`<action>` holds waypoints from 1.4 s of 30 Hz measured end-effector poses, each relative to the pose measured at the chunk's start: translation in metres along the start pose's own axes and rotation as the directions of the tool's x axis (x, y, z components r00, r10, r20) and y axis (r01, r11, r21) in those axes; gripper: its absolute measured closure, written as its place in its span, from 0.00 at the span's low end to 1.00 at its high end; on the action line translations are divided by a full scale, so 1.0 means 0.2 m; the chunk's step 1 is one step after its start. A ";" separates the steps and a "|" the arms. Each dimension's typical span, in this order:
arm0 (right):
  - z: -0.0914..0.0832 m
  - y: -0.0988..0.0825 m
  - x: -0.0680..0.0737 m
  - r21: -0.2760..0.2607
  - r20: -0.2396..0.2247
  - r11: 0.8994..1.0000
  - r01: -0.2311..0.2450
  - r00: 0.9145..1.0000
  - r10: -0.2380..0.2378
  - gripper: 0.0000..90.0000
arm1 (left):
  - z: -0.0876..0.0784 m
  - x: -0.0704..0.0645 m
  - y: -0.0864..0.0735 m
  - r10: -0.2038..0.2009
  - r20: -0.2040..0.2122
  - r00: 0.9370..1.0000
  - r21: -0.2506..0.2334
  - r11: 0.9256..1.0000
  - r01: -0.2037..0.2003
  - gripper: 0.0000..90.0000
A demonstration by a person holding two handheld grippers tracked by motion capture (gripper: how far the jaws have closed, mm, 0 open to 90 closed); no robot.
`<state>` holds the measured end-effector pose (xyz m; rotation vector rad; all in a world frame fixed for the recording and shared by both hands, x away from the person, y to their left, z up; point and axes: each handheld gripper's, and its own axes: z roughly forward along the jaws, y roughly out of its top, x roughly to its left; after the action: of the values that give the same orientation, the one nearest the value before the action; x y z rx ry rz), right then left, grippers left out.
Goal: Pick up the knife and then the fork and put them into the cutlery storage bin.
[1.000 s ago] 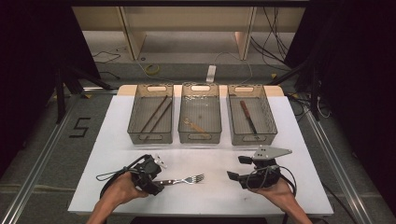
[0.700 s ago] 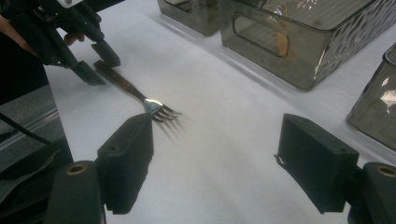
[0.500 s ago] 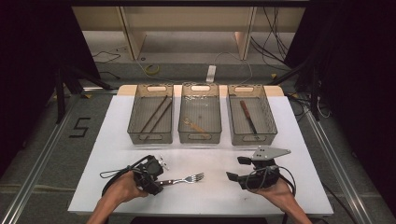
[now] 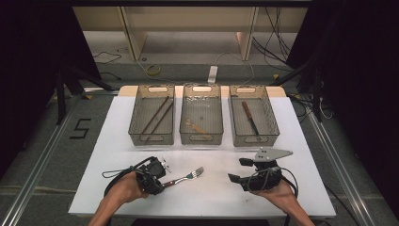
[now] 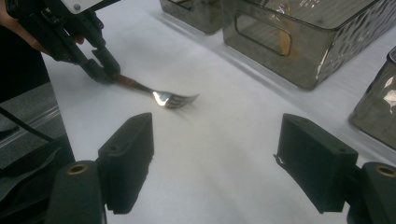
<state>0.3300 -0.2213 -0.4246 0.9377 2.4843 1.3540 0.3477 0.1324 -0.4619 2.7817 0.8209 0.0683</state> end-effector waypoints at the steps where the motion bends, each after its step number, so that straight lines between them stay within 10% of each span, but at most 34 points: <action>1: 0.00 0.00 0.00 0.000 -0.001 1.000 0.002 1.000 -0.002 0.31 | 0.00 0.00 0.00 0.003 -0.003 1.000 -0.002 1.000 -0.003 0.82; 25: 0.03 0.03 0.10 -0.020 -0.030 0.996 0.092 0.995 -0.092 0.30 | -0.09 -0.07 0.08 0.018 0.093 0.996 -0.106 0.994 -0.008 0.84; 34: 0.11 0.06 0.25 0.001 -0.082 0.972 0.236 0.969 -0.235 0.29 | -0.10 -0.14 0.19 0.080 0.125 0.989 -0.106 0.992 -0.067 0.84; 42: 0.20 0.06 0.35 0.063 -0.085 0.931 0.360 0.931 -0.354 0.30 | -0.10 -0.20 0.27 0.132 0.144 0.981 -0.096 0.988 -0.119 0.84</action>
<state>0.2970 -0.1469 -0.4286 0.4206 2.6110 1.1960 0.3406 0.0711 -0.4285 2.7139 0.5916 -0.0800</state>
